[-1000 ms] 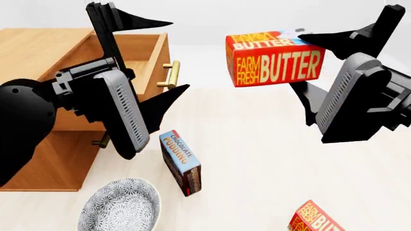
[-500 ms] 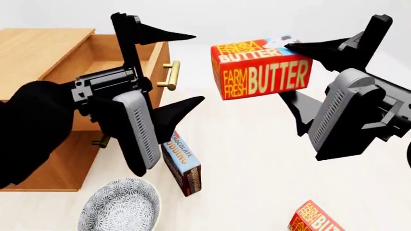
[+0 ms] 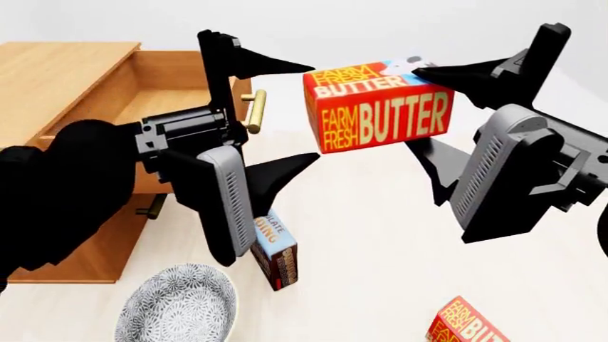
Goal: Put the butter at the front in the top drawer of the cabinet and close it.
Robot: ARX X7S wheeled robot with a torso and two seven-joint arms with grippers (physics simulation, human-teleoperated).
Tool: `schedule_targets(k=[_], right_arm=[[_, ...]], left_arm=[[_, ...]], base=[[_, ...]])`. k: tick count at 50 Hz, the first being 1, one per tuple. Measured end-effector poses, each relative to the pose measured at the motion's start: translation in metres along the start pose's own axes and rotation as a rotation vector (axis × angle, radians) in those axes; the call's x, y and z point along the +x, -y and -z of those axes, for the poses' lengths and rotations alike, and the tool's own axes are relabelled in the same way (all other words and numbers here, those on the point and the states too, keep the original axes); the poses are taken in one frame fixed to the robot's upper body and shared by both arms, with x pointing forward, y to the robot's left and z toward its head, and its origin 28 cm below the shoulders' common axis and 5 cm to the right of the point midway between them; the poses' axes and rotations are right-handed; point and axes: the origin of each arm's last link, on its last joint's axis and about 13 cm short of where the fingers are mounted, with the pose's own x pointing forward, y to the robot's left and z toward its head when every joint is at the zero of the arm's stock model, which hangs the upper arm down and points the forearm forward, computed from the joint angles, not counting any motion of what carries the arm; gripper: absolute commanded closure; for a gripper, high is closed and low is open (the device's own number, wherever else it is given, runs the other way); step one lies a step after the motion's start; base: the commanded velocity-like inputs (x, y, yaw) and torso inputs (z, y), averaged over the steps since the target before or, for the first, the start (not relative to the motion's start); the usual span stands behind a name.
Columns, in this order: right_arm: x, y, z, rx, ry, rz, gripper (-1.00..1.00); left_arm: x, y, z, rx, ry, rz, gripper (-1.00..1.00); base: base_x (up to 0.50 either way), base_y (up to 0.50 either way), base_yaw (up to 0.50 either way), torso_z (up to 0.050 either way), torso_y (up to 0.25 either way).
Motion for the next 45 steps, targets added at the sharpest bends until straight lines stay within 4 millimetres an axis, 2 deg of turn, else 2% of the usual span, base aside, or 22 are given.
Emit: schedule_targets(k=[34, 35, 45], right_arm=[[-0.001, -0.001, -0.003, 0.011, -0.003, -0.01, 1.0], [-0.001, -0.001, -0.003, 0.011, -0.004, -0.011, 1.0], [-0.001, -0.003, -0.002, 0.017, -0.008, -0.019, 1.0]], left_arm=[[0.015, 0.002, -0.002, 0.002, 0.033, 0.006, -1.0], [0.015, 0.002, -0.002, 0.001, 0.033, 0.006, 1.0], [0.017, 0.002, -0.001, 0.004, 0.031, -0.006, 1.0]], base=[[0.0, 0.0, 0.0, 0.001, 0.001], [0.0, 0.0, 0.0, 0.0, 0.01], [0.0, 0.0, 0.0, 0.001, 0.001]])
